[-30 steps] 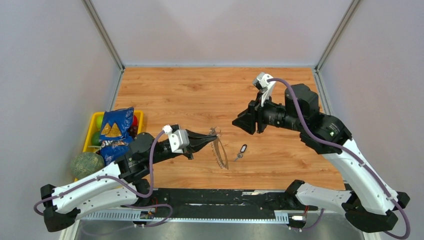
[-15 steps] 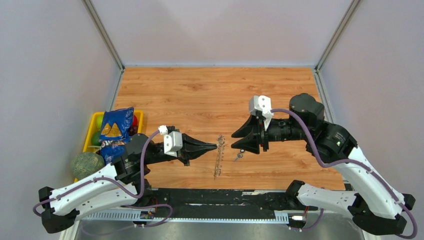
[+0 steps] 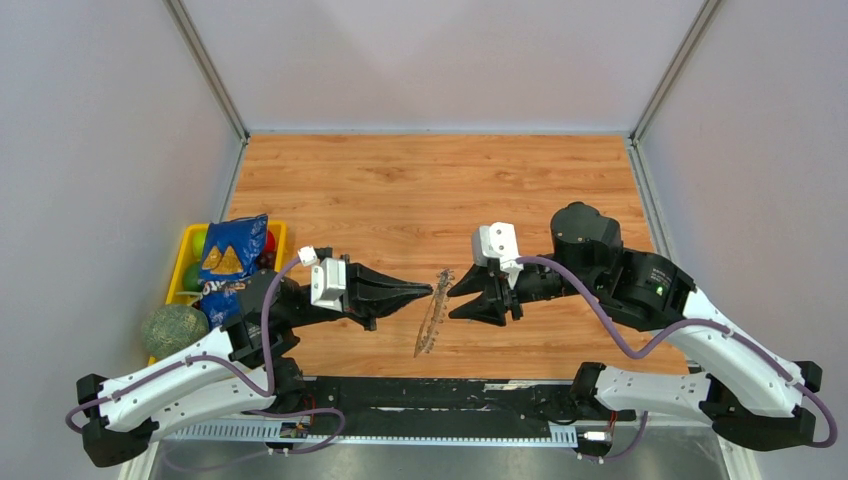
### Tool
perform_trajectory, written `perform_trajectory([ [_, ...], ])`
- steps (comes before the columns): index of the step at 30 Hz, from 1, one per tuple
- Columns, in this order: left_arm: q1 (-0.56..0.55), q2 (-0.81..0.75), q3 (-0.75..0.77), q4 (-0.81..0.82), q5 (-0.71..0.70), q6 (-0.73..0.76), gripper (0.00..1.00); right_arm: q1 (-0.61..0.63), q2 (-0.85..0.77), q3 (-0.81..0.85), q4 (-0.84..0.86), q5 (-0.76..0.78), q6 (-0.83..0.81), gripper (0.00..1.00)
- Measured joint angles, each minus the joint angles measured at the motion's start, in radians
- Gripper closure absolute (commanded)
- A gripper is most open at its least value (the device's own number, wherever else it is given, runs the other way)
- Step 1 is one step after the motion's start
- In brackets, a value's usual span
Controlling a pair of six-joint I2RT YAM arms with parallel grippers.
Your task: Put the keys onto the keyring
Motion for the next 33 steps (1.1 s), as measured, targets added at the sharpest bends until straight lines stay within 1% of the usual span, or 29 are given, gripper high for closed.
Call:
perform_trajectory([
  [8,0.0,0.003,0.0,0.052,0.016,-0.03,1.0,0.0,-0.014,0.0,0.049,0.047,-0.002,0.62],
  [14,0.0,0.012,-0.002,0.08,0.026,-0.045,1.0,0.0,-0.014,0.001,0.099,0.043,0.012,0.62],
  [20,0.0,0.008,-0.002,0.092,0.024,-0.048,1.0,0.0,-0.015,0.003,0.103,0.045,0.02,0.61],
  [25,0.0,-0.006,-0.002,0.093,0.022,-0.049,1.0,0.003,-0.048,0.004,0.099,0.095,0.026,0.6],
  [29,0.0,-0.013,-0.002,0.093,0.022,-0.049,1.0,0.003,-0.069,0.039,0.096,0.109,0.035,0.6],
  [33,0.0,-0.013,-0.002,0.093,0.021,-0.049,1.0,0.004,-0.066,0.085,0.111,0.091,0.051,0.6],
])
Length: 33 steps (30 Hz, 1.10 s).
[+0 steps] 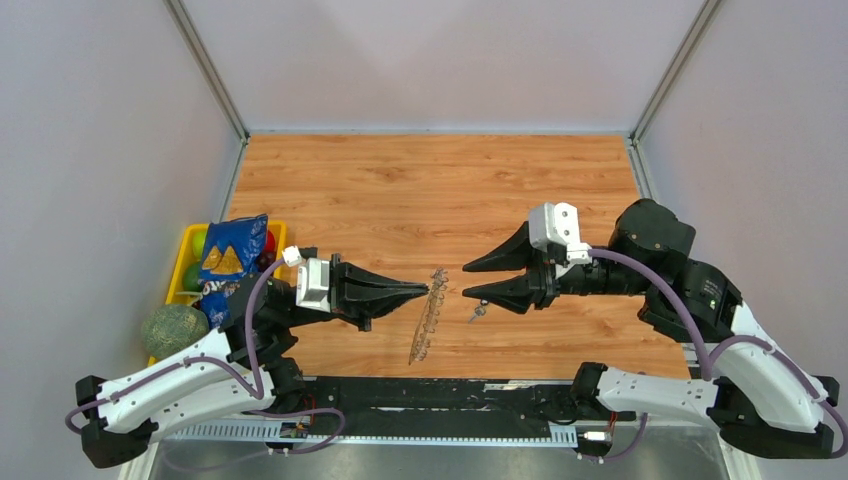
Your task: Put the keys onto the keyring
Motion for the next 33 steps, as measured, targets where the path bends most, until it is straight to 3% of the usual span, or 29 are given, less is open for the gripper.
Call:
perform_trajectory([
  [24,0.0,0.001,0.0,-0.001,0.0,0.0,1.0,0.002,0.082,0.008,0.089,-0.087,0.085,0.62],
  [33,0.0,-0.003,0.0,-0.004,0.006,0.0,1.0,0.006,0.055,0.005,0.117,0.028,0.199,0.66],
])
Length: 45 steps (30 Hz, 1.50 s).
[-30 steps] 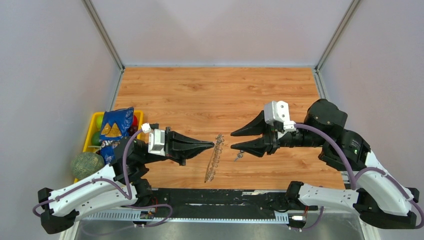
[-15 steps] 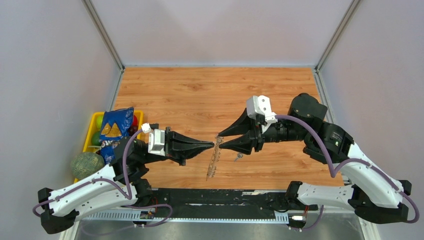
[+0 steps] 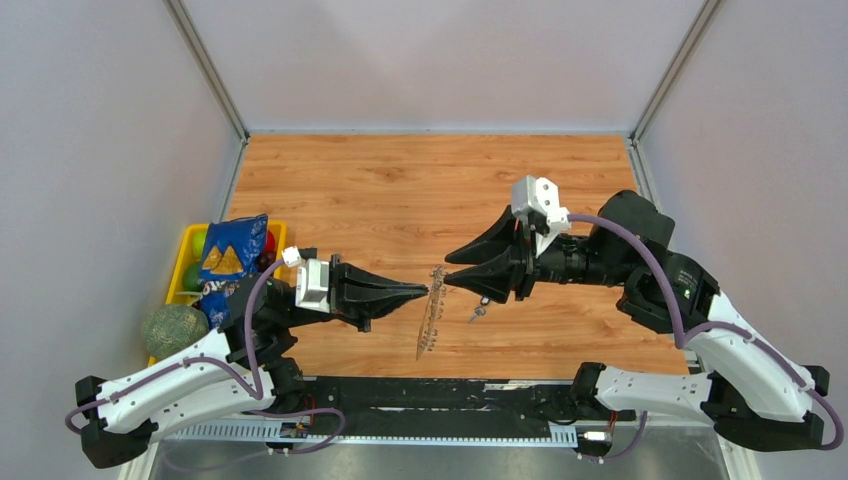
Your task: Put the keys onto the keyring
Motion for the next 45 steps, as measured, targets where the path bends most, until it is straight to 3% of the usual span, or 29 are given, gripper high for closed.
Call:
perform_trajectory([
  [9,0.0,-0.011,0.0,-0.026,-0.003,0.008,1.0,0.001,-0.018,-0.043,0.018,0.171,0.265,0.68],
  [21,0.0,-0.019,0.0,-0.09,-0.053,0.051,1.0,0.001,0.034,-0.064,0.001,0.252,0.473,0.7],
  [45,0.0,-0.035,0.0,-0.14,-0.111,0.102,1.0,0.001,0.08,-0.071,-0.088,0.288,0.579,0.76],
])
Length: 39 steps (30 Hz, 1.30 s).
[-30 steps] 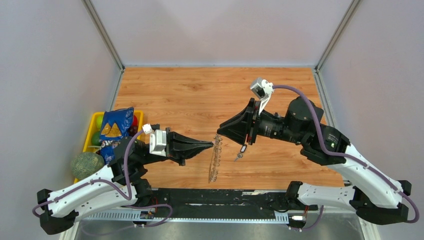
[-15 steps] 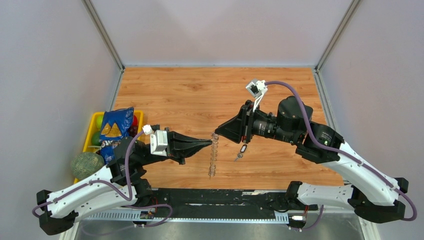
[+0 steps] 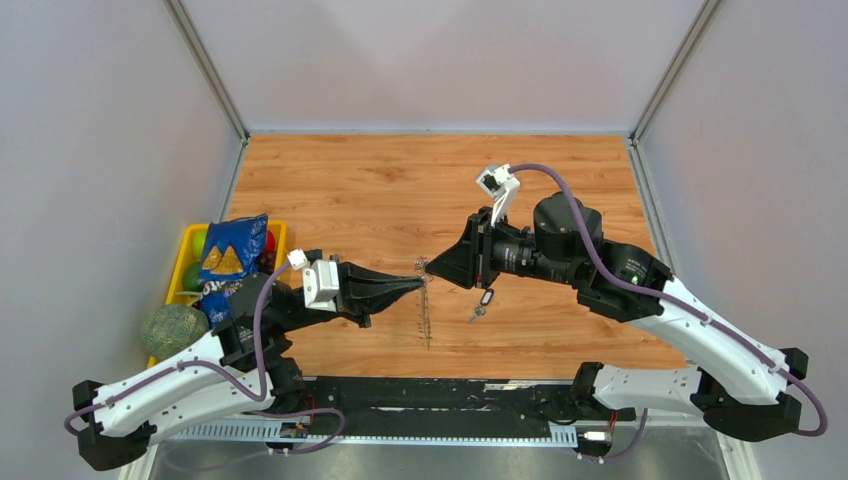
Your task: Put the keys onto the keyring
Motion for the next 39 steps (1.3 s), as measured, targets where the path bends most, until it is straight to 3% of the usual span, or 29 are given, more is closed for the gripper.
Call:
perform_trajectory([
  [7,0.0,-0.001,0.0,-0.009,-0.001,0.007,1.0,0.0,0.015,0.0,-0.024,0.013,0.003,1.0],
  [16,0.0,-0.015,0.0,-0.024,-0.002,0.021,1.0,0.0,0.063,0.096,-0.112,0.006,-0.027,1.0],
  [39,0.0,-0.107,0.0,-0.181,0.016,0.039,1.0,0.001,0.25,0.323,-0.412,-0.184,-0.34,1.0],
])
